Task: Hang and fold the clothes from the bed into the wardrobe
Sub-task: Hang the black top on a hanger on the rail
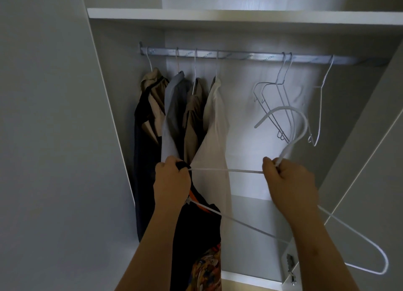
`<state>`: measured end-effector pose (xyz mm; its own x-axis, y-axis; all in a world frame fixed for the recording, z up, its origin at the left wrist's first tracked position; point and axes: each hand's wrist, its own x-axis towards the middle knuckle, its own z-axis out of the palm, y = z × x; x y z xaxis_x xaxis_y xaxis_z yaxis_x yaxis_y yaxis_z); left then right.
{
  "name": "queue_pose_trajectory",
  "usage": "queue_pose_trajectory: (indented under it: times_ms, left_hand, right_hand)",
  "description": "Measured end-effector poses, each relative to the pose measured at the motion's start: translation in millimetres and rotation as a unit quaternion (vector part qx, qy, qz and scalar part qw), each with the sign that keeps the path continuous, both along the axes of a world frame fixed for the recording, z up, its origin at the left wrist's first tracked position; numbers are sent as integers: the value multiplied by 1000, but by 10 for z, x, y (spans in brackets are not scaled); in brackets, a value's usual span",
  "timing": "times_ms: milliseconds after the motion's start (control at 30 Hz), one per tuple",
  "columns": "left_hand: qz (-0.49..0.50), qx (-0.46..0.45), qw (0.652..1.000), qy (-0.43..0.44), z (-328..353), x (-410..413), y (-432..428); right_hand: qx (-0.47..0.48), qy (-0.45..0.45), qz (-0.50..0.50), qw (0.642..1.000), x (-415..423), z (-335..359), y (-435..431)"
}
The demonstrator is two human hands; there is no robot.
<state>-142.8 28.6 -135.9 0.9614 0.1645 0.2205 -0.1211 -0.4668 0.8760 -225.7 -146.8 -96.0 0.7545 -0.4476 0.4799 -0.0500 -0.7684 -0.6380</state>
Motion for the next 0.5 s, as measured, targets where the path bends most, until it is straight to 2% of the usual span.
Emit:
queue_pose_trajectory:
  times_ms: [100, 200, 367, 433, 500]
  left_hand:
    - [-15, -62, 998, -5, 18, -39, -85]
    - [-48, -62, 997, -17, 35, -75, -146]
    - [-85, 30, 994, -58, 141, 34, 8]
    - [-32, 76, 994, -67, 197, 170, 213]
    - [17, 80, 995, -61, 213, 218, 347]
  right_hand:
    - [7, 4, 3, 1000, 47, -68, 83]
    - [35, 19, 15, 999, 98, -122, 108]
    - [75, 52, 63, 994, 124, -104, 65]
    - [125, 41, 71, 989, 91, -68, -52]
    - [165, 27, 72, 983, 65, -30, -135]
